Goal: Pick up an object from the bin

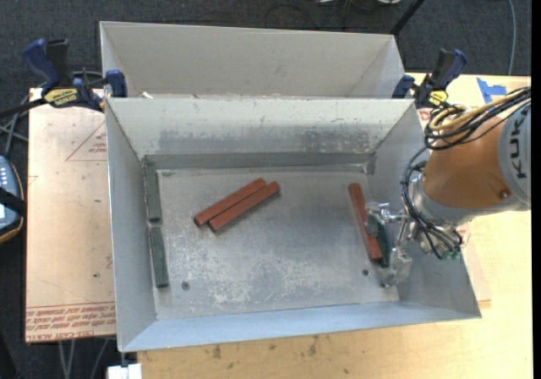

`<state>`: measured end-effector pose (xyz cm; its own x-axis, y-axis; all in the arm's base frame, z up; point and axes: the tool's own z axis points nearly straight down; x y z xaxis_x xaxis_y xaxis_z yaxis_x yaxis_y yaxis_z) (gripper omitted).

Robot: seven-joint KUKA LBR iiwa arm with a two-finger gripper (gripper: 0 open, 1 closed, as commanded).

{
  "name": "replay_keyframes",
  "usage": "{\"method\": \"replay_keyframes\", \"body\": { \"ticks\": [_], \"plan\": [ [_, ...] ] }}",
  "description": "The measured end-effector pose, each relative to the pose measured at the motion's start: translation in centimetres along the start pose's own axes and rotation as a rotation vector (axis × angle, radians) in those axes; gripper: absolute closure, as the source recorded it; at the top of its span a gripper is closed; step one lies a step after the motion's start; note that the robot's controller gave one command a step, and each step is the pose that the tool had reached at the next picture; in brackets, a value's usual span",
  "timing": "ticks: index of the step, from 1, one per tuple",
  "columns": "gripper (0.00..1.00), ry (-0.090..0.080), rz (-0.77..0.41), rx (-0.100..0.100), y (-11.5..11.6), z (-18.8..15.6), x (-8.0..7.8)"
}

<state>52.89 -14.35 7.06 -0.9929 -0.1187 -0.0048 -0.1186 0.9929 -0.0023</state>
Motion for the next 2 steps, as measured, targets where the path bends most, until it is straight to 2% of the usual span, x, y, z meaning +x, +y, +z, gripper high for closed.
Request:
{"method": "replay_keyframes", "body": {
  "ticks": [1,2],
  "plan": [
    [0.00,0.001,-0.353,-0.003,0.2,-0.7,-1.0],
    [0.00,-0.001,-0.539,-0.005,0.7,-0.9,0.1]
  ]
}}
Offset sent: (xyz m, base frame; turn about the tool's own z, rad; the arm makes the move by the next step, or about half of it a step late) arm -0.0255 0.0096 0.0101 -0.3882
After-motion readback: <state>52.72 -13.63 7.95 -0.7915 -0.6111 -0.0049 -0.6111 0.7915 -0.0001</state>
